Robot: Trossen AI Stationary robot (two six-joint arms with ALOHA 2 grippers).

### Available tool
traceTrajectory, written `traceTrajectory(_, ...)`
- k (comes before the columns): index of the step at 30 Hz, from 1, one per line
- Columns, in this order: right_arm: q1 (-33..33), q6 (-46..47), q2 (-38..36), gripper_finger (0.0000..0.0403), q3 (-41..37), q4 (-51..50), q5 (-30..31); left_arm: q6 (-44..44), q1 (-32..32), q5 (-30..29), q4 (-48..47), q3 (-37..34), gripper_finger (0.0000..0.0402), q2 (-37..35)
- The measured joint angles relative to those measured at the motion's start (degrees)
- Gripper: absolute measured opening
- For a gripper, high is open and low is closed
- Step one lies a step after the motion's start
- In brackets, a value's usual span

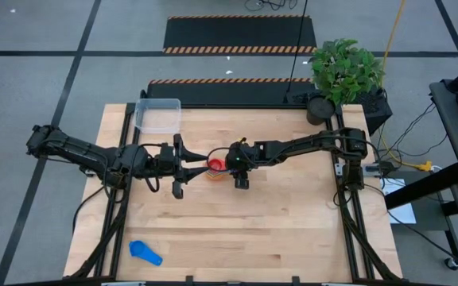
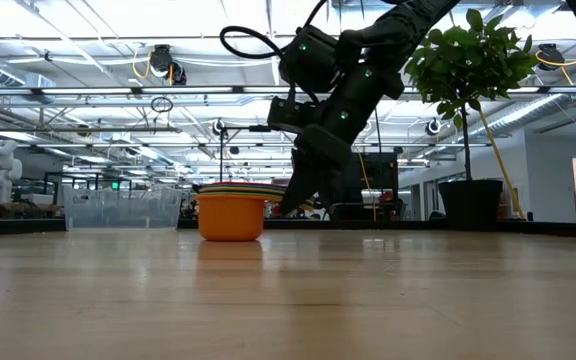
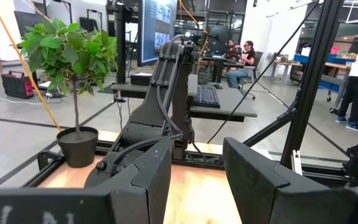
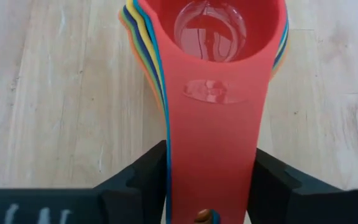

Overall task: Nest measuring cups in basket
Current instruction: Stack the red measuring cup on top of the light blue measuring cup

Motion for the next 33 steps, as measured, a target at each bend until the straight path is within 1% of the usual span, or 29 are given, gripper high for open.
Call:
traceTrajectory(8, 0.0, -0.7, 0.0, 0.0143, 0.0, 0.4, 0.0, 0.0, 0.0, 0.0, 0.0, 0.0, 0.0147, 0.0)
traceTrajectory(16, 0.0, -1.3, 0.0, 0.0144, 0.0, 0.4, 0.0, 0.1, 0.0, 0.0, 0.0, 0.0, 0.0147, 0.0)
traceTrajectory(20, 0.0, -0.1, 0.0, 0.0147, 0.0, 0.4, 0.0, 0.1, 0.0, 0.0, 0.0, 0.0, 0.0147, 0.0)
traceTrajectory(25, 0.1, -1.2, 0.0, 0.0175, 0.0, -0.4, 0.0, 0.1, 0.0, 0.0, 0.0, 0.0, 0.0147, 0.0)
traceTrajectory(33, -0.2, -1.2, -0.1, 0.0246, 0.0, -0.6, 0.1, 0.1, 0.0, 0.0, -0.4, 0.0, 0.0147, 0.0)
